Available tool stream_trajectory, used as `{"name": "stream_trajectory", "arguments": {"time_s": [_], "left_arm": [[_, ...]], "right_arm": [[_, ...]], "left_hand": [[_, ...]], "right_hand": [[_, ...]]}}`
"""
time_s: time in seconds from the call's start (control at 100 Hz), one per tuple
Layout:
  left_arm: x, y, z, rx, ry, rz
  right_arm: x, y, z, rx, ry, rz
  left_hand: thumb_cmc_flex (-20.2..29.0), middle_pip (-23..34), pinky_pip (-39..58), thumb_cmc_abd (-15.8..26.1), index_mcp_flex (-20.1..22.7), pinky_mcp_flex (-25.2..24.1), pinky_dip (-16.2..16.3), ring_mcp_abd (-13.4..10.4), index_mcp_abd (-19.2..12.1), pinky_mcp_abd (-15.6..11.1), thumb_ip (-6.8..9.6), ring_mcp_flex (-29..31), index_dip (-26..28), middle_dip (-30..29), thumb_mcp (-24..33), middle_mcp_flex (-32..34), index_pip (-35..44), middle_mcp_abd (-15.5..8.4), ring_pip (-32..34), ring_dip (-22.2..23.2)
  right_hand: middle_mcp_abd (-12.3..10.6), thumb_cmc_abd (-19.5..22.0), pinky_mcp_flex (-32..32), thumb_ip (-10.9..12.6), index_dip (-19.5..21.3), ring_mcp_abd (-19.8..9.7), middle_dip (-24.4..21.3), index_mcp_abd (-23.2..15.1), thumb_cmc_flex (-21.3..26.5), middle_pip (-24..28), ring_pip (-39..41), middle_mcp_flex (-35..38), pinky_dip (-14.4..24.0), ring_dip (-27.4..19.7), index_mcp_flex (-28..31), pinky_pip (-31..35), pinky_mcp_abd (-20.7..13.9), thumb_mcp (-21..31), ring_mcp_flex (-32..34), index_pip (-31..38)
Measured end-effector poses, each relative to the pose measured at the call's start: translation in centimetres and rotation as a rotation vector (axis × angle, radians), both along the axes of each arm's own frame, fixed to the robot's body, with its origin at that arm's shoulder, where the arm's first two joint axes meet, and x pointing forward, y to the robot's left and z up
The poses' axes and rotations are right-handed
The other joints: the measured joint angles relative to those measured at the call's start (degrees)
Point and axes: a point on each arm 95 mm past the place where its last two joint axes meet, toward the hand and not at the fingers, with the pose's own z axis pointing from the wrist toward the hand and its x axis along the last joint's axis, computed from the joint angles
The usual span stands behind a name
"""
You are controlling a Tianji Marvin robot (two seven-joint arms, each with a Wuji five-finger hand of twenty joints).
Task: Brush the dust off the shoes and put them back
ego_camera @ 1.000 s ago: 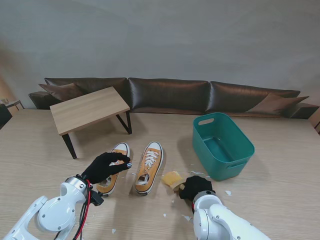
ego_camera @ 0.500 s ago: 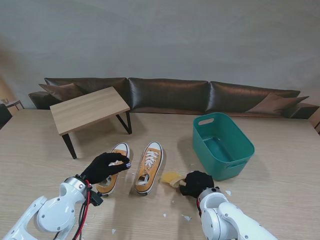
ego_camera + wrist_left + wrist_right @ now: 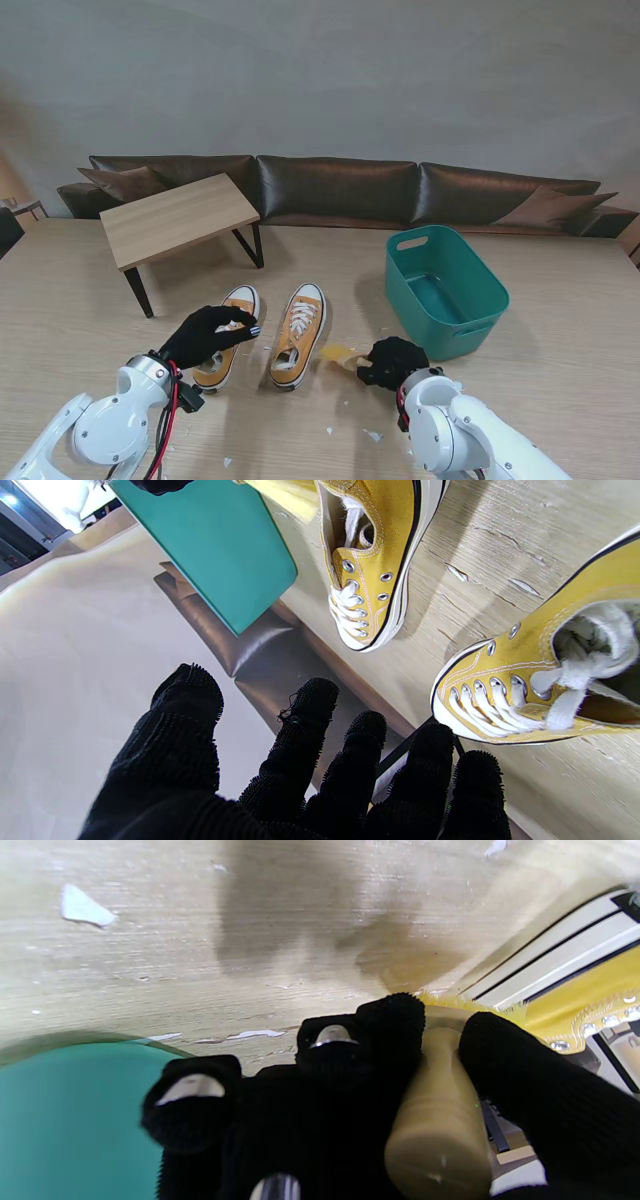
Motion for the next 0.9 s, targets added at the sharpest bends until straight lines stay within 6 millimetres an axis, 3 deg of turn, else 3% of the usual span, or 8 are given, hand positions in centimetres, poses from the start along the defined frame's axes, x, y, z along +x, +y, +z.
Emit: {"name": "stream_trajectory", "arguments": {"time_s": [0.3, 0.33, 0.54, 0.9], "left_arm": [[0.0, 0.1, 0.0, 0.003, -0.001, 0.002], [0.0, 0.1, 0.0, 0.003, -0.002, 0.003], [0.0, 0.3, 0.1, 0.001, -0.009, 0.01], [-0.1, 0.3, 0.1, -0.002, -0.013, 0.007]], "right_arm": [[0.0, -0.1, 1.1, 0.113, 0.011, -0.062], [0.1, -0.1, 1.3, 0.122, 0.004, -0.07], [0.5, 0.4, 2.8, 0.181, -0.026, -0.123], [4.7, 3.0, 5.9, 0.177, -0.15, -0.06]], "left_hand": [[1.44, 0.0, 0.0, -0.01, 0.0, 0.0, 0.0, 0.0, 0.01, 0.0, 0.01, 0.01, 0.0, 0.0, -0.52, 0.0, 0.0, 0.0, 0.0, 0.0], [1.44, 0.0, 0.0, -0.01, 0.0, 0.0, 0.0, 0.0, 0.01, 0.0, 1.13, 0.01, 0.0, 0.0, -0.52, 0.0, 0.0, 0.0, 0.0, 0.0], [1.44, 0.0, 0.0, -0.01, 0.0, 0.0, 0.0, 0.01, 0.01, 0.0, 1.14, 0.01, 0.0, 0.0, -0.52, 0.0, 0.0, 0.0, 0.0, 0.0], [1.44, 0.0, -0.01, -0.01, 0.0, 0.0, 0.01, 0.01, 0.01, 0.0, 1.14, 0.01, 0.0, 0.0, -0.81, 0.0, 0.0, 0.01, 0.0, 0.0]], "right_hand": [[0.57, 0.0, 0.0, 0.0, -0.45, 0.75, -0.58, 0.48, 0.0, 0.02, 0.3, 0.43, 0.95, 0.0, 0.95, 0.24, 0.87, 0.0, 0.02, -0.36], [0.71, 0.0, 0.0, 0.0, -0.46, 0.93, -0.8, 0.55, 0.0, 0.02, 0.34, 0.51, 0.96, 0.0, 1.2, 0.35, 1.26, 0.0, 0.04, -0.46], [0.86, 0.0, 0.0, 0.0, -0.51, 1.18, -1.0, 0.75, 0.01, 0.04, 0.37, 0.53, 0.97, 0.01, 1.26, 0.45, 1.65, 0.0, 0.04, -0.51], [1.06, 0.0, 0.0, 0.0, -0.58, 1.44, -1.07, 0.95, 0.05, 0.05, 0.38, 0.54, 1.0, -0.07, 1.28, 0.47, 2.22, 0.0, 0.04, -0.62]]}}
